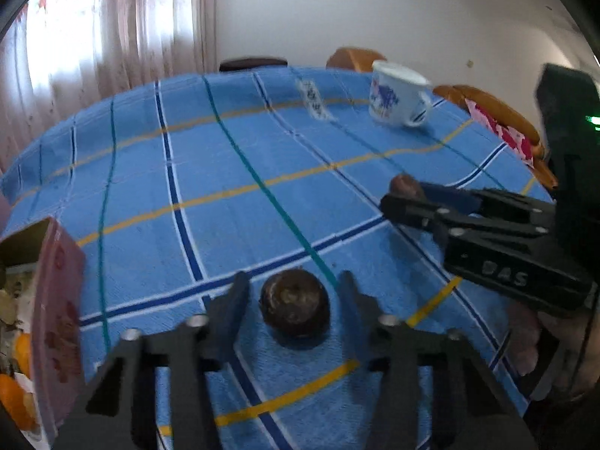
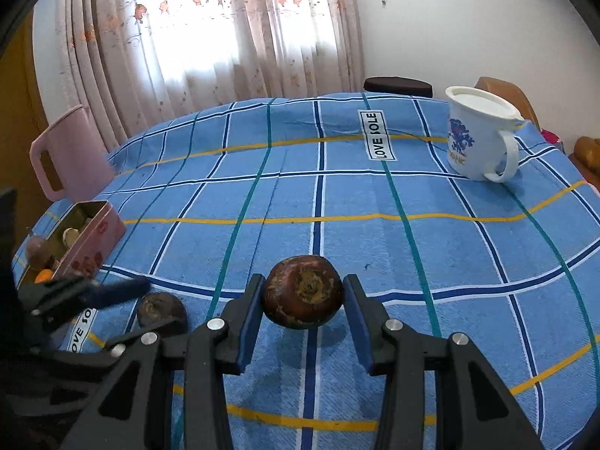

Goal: Organize fruits
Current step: 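Grasp a dark brown round fruit with the right tool while the left grasps another, then carry both brown fruits over the tin and open both tools to release them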

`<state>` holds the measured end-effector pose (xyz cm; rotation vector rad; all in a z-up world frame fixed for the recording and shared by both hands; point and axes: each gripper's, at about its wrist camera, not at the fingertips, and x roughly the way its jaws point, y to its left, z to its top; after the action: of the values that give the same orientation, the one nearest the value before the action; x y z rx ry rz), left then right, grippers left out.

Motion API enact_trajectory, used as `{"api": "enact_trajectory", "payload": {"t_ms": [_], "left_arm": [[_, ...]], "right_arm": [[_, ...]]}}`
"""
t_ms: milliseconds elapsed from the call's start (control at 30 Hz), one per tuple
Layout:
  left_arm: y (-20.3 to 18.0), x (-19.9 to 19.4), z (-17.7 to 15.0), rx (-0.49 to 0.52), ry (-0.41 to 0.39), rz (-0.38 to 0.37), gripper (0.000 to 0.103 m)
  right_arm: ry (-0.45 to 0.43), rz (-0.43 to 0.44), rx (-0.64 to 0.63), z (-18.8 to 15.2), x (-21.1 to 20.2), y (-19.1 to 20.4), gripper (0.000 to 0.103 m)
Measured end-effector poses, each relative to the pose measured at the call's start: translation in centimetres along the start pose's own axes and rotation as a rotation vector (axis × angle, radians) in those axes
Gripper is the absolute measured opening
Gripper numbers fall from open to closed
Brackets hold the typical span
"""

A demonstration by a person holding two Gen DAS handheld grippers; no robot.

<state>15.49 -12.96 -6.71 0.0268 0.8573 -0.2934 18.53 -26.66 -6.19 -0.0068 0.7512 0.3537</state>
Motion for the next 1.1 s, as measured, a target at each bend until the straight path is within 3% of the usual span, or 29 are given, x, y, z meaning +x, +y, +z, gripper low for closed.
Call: {"api": "enact_trajectory", "payload": {"t_ms": [167, 467, 1100], "left_arm": [[-0.2, 0.0, -0.1, 0.001, 0.004, -0.005, 0.039], [-0.1, -2.9, -0.5, 0.004, -0.145, 0.035, 0.039], [-0.1, -4.8, -0.8, -0.002, -0.268, 0.090, 0.039]], "right_arm": [[-0.003, 0.031, -0.017, -0.1, -0.1, 0.2, 0.044], [-0.094, 0.060, -0.076, -0.4, -2.0, 1.3, 0.044], [-0.208, 0.068, -0.123, -0.9, -4.2, 2.1, 0.044]]}}
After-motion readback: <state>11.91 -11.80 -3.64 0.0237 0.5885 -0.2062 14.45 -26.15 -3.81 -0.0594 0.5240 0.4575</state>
